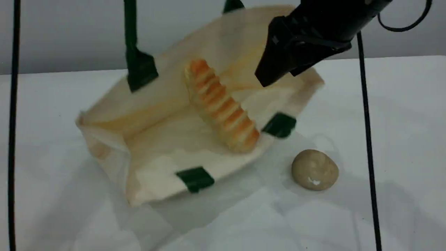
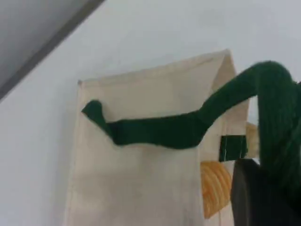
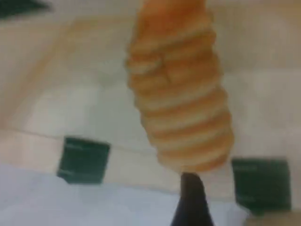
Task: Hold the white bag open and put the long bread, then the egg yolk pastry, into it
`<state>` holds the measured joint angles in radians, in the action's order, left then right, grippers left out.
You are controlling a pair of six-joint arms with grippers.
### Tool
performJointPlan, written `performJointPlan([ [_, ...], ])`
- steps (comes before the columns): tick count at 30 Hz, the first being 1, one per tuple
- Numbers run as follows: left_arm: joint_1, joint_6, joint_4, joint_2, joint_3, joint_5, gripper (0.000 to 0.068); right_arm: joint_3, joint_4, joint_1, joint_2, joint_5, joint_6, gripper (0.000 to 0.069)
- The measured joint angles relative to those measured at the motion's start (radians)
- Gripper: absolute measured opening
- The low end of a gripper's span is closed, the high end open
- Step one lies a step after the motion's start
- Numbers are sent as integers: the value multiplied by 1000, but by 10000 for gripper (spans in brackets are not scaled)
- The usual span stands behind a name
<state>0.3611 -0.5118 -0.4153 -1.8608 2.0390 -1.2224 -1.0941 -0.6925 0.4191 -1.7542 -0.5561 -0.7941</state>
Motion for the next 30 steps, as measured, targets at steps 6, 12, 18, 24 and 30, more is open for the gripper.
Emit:
performJointPlan([
  [6, -1, 0, 0, 0, 7, 0, 76, 0, 160, 0, -5, 1, 120, 474],
  [12, -1, 1, -4, 0, 7, 0, 76, 0, 249, 0, -53, 14, 195, 475],
  [18, -1, 1, -4, 0, 7, 0, 76, 0, 249, 0, -127, 36, 211, 475],
  [24, -12, 1, -6, 0, 7, 1, 76, 0, 284, 0, -153, 51, 240, 475],
  [30, -44, 1, -5, 0, 7, 1, 76, 0, 309, 0, -153, 60, 244, 475],
])
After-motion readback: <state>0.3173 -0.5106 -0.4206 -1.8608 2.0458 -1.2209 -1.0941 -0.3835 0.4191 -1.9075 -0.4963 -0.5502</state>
